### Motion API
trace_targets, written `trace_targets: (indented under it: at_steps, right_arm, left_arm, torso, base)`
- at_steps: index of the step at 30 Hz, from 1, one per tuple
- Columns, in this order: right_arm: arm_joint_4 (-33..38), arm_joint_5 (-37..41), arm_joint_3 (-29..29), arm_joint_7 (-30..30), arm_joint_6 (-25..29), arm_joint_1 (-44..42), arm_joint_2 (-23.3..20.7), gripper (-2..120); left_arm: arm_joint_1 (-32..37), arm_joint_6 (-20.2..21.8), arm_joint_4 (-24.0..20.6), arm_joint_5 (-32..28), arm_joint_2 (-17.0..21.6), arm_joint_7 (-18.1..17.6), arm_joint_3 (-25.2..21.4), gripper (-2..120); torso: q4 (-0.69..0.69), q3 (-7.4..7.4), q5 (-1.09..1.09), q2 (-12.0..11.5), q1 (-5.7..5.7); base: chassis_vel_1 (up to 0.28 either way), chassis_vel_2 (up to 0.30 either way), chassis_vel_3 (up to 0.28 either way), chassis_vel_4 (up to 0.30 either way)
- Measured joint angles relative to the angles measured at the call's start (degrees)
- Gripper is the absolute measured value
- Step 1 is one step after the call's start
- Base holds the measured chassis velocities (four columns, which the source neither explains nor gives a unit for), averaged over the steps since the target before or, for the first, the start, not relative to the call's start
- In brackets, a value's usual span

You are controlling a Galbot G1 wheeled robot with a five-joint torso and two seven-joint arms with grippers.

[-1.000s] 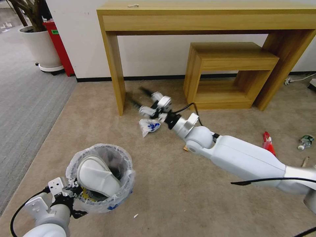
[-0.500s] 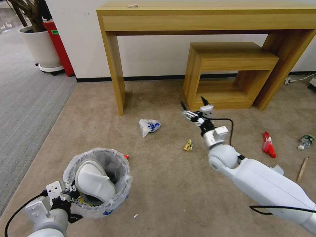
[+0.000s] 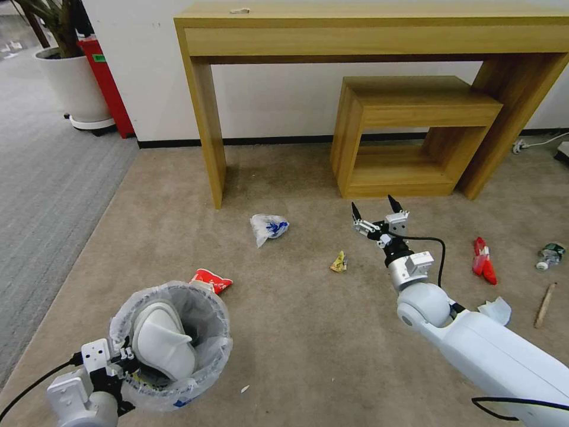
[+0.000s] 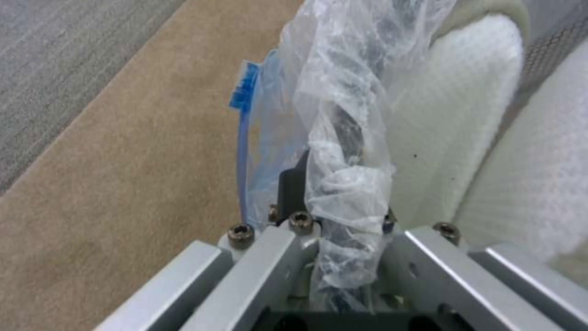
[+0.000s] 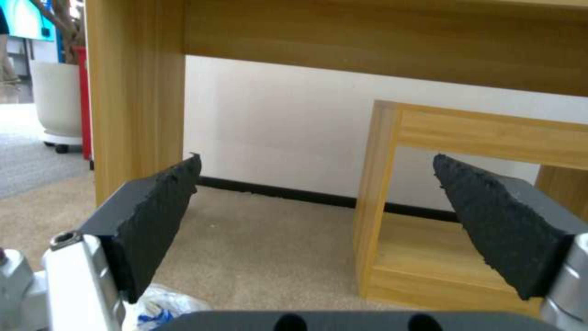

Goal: Pick up the trash bin and place the garbage on the floor into it.

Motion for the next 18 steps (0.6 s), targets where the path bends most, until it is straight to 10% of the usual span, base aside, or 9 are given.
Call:
trace_targets:
  at_steps: [18]
  right_arm:
    - [-0.7, -1.1, -0.6, -0.5, 0.0, -2.1, 2.8, 96]
  left_arm:
    - [0.0, -1.4, 0.1, -4.8, 0.8, -1.8, -4.6, 0]
  torso:
    - [-0.01, 0.0, -0.01, 0.0, 0.0]
  base:
    - [0.0, 0.0, 0.0, 0.0]
